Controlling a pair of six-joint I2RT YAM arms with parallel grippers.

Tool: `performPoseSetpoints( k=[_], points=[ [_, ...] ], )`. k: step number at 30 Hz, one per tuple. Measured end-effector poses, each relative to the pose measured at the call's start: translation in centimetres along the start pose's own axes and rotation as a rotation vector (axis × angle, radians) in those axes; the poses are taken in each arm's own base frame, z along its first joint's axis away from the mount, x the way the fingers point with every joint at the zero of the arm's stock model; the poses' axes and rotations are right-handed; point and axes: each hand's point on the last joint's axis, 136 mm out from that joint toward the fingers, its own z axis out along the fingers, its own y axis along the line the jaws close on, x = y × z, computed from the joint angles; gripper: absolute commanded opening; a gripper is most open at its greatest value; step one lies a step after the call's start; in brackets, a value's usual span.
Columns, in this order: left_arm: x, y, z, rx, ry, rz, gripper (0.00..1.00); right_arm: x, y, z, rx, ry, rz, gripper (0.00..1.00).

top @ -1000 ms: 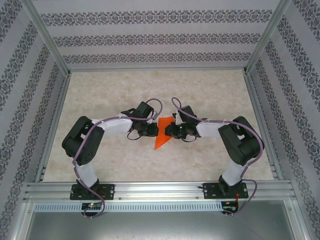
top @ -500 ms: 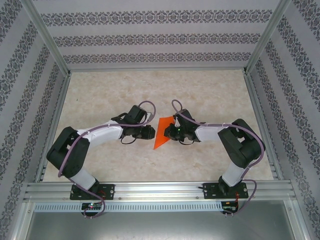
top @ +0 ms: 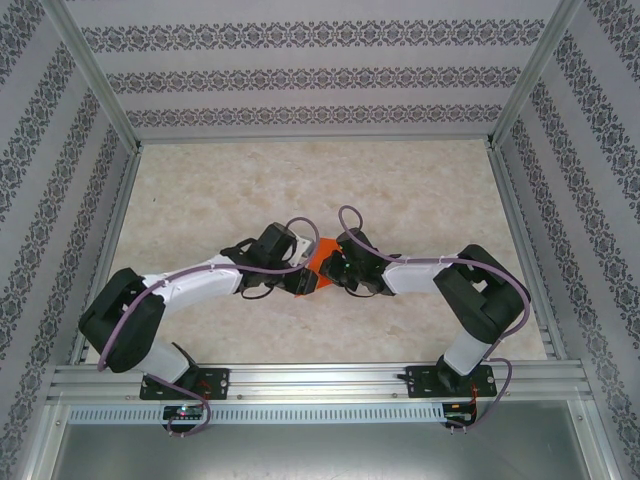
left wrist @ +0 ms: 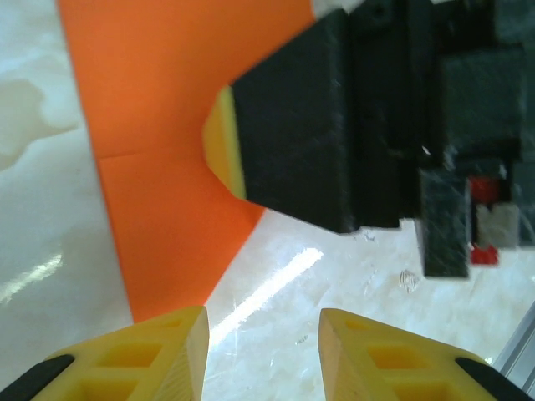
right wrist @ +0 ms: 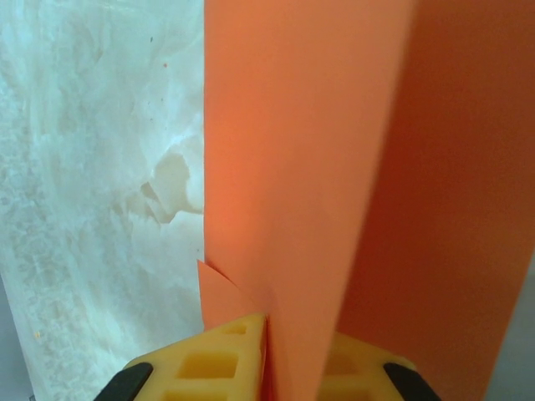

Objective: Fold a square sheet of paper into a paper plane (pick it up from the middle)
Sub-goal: Fourth fold the wing at the center of the table.

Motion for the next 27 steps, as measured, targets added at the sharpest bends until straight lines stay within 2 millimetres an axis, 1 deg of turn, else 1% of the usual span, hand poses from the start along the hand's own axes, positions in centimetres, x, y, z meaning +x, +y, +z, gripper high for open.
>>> performPoseSetpoints(
  k=[5,9,13,16,19,21,27],
  points=[
    [1.0,0.0,1.4,-0.054,0.038,0.087,0.4,0.1,-0.3,0.0,0.011,0.002,0.021,0.13],
    [1.6,0.2,2.5,-0.103,0.07,0.143,0.4,0.0,-0.2,-0.1,0.012,0.003,0.038,0.19],
    [1.8,0.9,2.9,-0.15,0.073,0.158,0.4,-0.1,0.2,-0.3,0.002,0.0,0.042,0.24],
    [1.5,1.3,2.9,-0.176,0.06,0.16,0.4,-0.7,0.6,-1.0,-0.011,-0.015,0.048,0.26],
    [1.4,1.5,2.9,-0.188,0.056,0.161,0.4,-1.5,0.9,-1.6,-0.029,-0.035,0.057,0.26],
    [1.4,1.6,3.0,-0.195,0.057,0.162,0.4,-1.9,1.0,-1.9,-0.039,-0.039,0.063,0.23],
    [1.7,2.1,3.3,-0.211,0.067,0.163,0.37,-1.9,0.9,-2.0,-0.044,-0.013,0.069,0.17]
  ],
)
